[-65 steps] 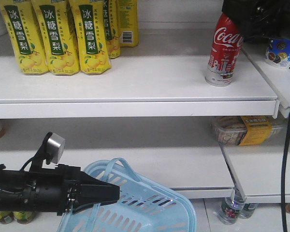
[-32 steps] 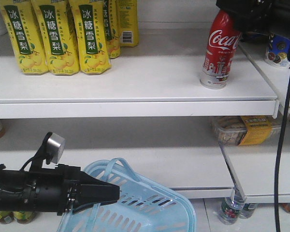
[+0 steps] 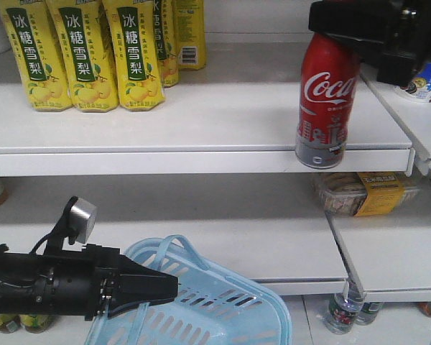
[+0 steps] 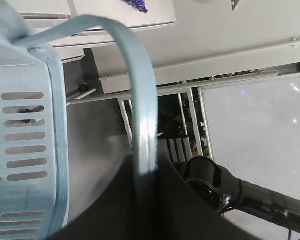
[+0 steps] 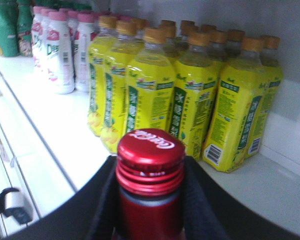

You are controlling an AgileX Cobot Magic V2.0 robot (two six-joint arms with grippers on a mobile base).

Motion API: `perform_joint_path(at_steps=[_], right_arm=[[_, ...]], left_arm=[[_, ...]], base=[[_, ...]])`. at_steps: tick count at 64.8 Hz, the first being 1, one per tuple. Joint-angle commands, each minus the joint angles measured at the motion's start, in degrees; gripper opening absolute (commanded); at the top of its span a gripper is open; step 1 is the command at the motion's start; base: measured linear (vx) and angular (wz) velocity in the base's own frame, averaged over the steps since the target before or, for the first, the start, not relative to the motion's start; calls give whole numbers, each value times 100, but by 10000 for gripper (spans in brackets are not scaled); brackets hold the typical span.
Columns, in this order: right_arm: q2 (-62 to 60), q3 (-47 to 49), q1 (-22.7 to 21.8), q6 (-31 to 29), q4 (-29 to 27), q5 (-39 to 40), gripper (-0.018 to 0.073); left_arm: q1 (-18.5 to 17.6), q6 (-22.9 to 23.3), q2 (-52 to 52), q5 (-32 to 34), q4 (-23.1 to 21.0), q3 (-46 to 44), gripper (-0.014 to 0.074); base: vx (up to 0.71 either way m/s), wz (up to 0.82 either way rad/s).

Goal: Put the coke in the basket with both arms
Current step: 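Lift the bottle off the shelf with the right gripper and lower it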

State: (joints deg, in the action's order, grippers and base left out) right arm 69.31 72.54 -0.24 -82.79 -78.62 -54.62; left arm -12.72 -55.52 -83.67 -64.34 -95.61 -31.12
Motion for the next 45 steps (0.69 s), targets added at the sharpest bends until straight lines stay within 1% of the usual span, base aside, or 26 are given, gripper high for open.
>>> perform_joint_path(at_steps=[1,7,11,17,22,26,32,36,45], right_arm=[[-588,195,-21,476,124,-55,-5],[-996,195,-21,1035,627,-97,-5],[-1259,180,-21,1367,864,-52,-5],[-1581,-95,-21,1819,916,248,-5],[-1792,-543,-21,2091,881,456,-5],[-1970,-992,-21,2284,715,413,-5],[-2266,-1771,-21,2232,353,366,-5],[-2427,-2280,-21,2143,71,475,-5],[-2585,-3348,-16,1747,-513,678,-5]], left_arm=[[-39,-29,203,-470,-661,-141,-6],[-39,-29,203,-470,-661,-141,-6],[-39,-29,203,-470,-661,-141,-6],[-39,-29,203,-470,-661,-141,-6],[-39,-29,203,-470,-661,-141,-6],[-39,-29,203,-470,-661,-141,-6],[-39,-29,203,-470,-661,-141,-6],[-39,-29,203,-470,-661,-141,-6],[-39,-29,203,-470,-661,-141,-6]], base=[[0,0],[0,0],[0,0],[0,0],[0,0],[0,0],[0,0],[0,0],[0,0]])
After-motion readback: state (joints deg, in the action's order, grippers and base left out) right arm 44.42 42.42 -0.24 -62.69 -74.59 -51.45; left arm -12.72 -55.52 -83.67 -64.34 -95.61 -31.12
